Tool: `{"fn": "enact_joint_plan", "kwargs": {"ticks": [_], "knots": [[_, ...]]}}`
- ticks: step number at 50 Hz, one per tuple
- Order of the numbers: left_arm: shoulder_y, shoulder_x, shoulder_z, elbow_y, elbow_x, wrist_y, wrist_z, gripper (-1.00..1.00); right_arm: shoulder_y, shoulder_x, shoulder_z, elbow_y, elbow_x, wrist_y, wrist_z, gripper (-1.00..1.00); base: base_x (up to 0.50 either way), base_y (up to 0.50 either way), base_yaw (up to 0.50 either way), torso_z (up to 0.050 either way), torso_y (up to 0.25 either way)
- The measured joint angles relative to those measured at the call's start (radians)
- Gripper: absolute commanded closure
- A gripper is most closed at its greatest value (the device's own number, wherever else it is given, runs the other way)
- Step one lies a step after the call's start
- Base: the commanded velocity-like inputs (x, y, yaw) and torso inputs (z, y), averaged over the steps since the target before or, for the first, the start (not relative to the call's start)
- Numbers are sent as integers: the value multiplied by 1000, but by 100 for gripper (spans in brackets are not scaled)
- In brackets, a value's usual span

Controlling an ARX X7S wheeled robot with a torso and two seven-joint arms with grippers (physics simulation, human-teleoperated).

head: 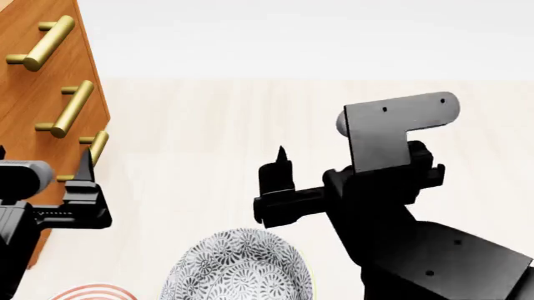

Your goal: Stack the bowl at the front on the bowl in the middle.

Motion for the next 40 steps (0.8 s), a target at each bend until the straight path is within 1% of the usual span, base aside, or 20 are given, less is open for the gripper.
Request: {"fn": "enact_joint_plan", "kwargs": {"ticks": [9, 17, 25, 40], "knots": [[1, -4, -6, 22, -11, -7, -5, -100, -158, 31, 11, -168, -265, -235, 34, -100, 0, 0, 0, 0, 0], [3, -7, -7, 29, -16, -9, -8, -100, -245, 45, 8, -251, -446, -372, 69, -100, 0, 0, 0, 0, 0], [5, -9, -6, 30, -17, -6, -11, -100, -289, 53, 7, -292, -534, -443, 85, -100, 0, 0, 0, 0, 0], [5, -12, 0, 30, -19, -3, -15, -100, -338, 65, 7, -335, -615, -514, 101, -100, 0, 0, 0, 0, 0]]}}
